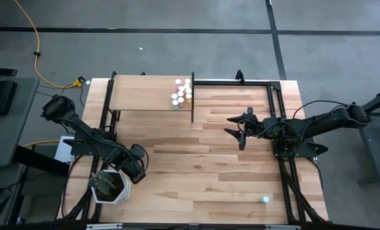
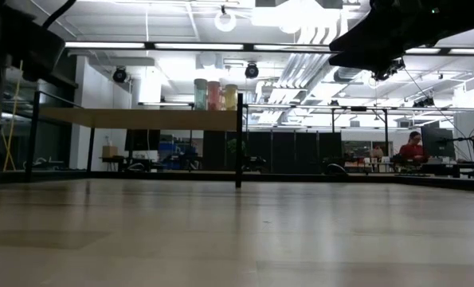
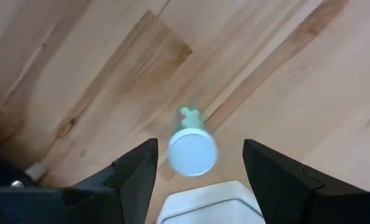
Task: Pick and place medicine bottles onto shelf by color
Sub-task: Put the left green pill bottle on the shelf
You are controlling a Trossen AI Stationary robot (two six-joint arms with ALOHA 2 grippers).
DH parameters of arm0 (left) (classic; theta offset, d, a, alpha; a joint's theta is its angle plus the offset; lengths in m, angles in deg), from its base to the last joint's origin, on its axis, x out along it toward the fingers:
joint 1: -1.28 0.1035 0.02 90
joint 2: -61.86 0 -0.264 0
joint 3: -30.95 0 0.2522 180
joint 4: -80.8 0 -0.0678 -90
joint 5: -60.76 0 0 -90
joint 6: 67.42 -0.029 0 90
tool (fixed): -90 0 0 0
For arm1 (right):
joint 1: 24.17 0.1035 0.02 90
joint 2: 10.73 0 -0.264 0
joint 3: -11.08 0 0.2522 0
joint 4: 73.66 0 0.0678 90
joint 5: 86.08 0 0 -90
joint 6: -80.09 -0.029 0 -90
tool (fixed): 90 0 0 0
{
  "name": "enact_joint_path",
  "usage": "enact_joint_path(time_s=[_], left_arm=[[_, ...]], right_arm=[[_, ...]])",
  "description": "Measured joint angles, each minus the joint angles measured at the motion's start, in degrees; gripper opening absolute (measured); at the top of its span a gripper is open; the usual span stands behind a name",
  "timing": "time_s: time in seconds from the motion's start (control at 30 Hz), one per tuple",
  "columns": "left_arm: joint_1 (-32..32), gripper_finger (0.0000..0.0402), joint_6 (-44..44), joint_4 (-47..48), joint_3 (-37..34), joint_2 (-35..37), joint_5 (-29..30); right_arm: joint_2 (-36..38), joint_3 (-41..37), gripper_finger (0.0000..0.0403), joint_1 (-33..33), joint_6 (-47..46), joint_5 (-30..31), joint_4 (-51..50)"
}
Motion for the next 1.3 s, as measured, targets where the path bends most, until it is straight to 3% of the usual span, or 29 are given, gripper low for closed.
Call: enact_joint_path(time_s=[0.6,1.1,1.3], left_arm=[[0.0,0.0222,-4.0,-1.0,0.0,-6.6,-1.1],[0.7,0.0100,-6.1,0.3,0.9,-6.2,-2.1],[5.3,0.0107,-15.4,6.3,8.9,-6.2,-2.4]], right_arm=[[0.0,0.0,0.0225,0.0,-0.1,0.0,0.0],[0.0,0.0,0.0225,0.0,-0.1,0.0,0.0],[0.0,0.0,0.0224,0.0,-0.1,0.0,0.0]])
